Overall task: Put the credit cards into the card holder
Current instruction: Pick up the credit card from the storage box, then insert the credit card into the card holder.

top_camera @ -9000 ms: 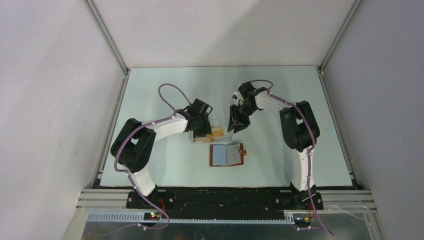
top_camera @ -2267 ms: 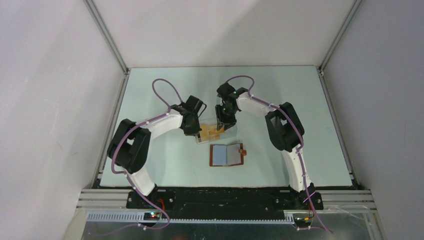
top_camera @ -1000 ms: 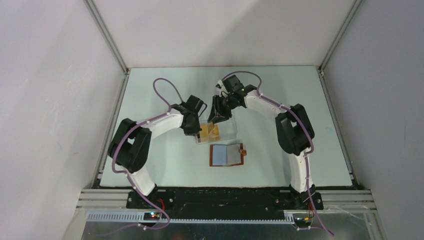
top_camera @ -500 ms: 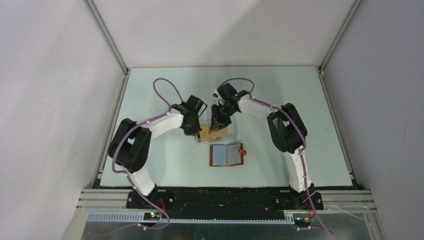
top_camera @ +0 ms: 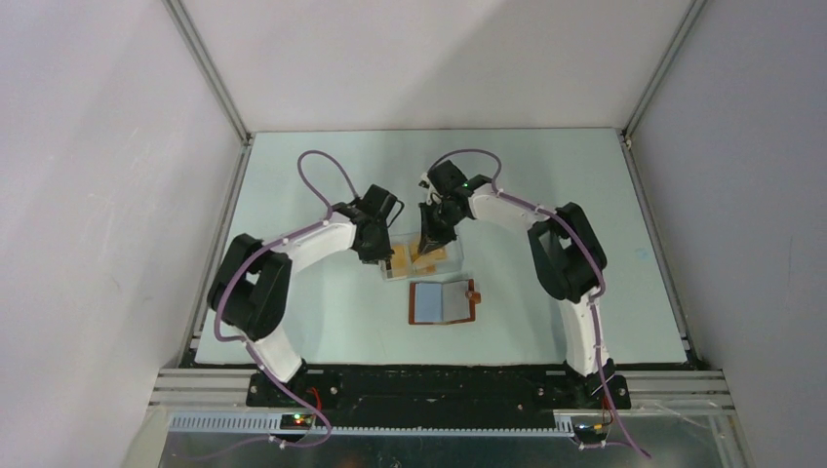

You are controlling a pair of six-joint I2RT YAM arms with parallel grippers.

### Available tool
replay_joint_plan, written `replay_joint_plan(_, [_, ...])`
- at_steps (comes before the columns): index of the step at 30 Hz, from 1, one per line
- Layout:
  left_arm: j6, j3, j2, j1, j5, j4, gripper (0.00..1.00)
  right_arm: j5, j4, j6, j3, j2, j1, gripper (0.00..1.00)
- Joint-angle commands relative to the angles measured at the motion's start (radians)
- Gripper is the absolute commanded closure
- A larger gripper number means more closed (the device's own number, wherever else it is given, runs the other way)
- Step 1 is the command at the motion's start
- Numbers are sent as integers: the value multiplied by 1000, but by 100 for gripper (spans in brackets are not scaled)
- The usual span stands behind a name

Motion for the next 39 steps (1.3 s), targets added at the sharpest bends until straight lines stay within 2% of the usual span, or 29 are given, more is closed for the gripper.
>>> replay_joint_plan(1, [43, 28, -153, -18, -43, 14, 63, 65, -18, -62, -16, -188, -20, 100])
replay_joint_plan(2, [49, 31, -171, -20, -52, 14, 57, 62, -22, -72, -18, -203, -22, 100])
replay_joint_plan(7, [110, 37, -351, -23, -54, 17, 40, -26, -80, -164, -21, -321, -35, 100])
replay_joint_plan(8, [134, 40, -373, -23, -30, 18, 35, -47, -93, -198, -24, -333, -37, 100])
replay_joint_plan(10, [192, 43, -432, -23, 62, 31, 31, -124, -138, -257, -33, -370, -41, 100])
replay_joint_plan(11, [215, 44, -465, -23, 114, 37, 31, -172, -175, -278, -38, -398, -43, 100])
replay_joint_plan(15, [310, 22, -544, -23, 473, 68, 32, -326, -256, -387, -117, -509, -39, 100])
replay_joint_plan(19, [334, -19, -611, -29, 739, 132, 34, -420, -295, -397, -195, -636, -33, 100])
replay_joint_plan(24, [331, -60, -674, -47, 886, 156, 33, -541, -369, -430, -241, -732, 2, 100])
replay_joint_plan(26, [323, -60, -666, -78, 958, 162, 33, -563, -396, -435, -243, -742, 21, 100])
replay_joint_plan(29, [319, -45, -631, -155, 990, 165, 34, -601, -410, -435, -243, -746, 37, 100])
replay_joint_plan(33, [308, -46, -599, -220, 987, 165, 40, -598, -386, -425, -243, -766, 38, 100])
replay_joint_plan(35, [302, -50, -591, -235, 973, 166, 51, -599, -376, -415, -243, -775, 39, 100])
replay_joint_plan(36, [295, -47, -587, -241, 966, 170, 62, -598, -374, -410, -243, -776, 39, 100])
replay_joint_plan(37, [291, -47, -586, -244, 965, 172, 69, -600, -373, -410, -242, -776, 38, 100])
replay_joint_plan(39, [281, -42, -586, -247, 963, 177, 94, -588, -372, -406, -243, -775, 37, 100])
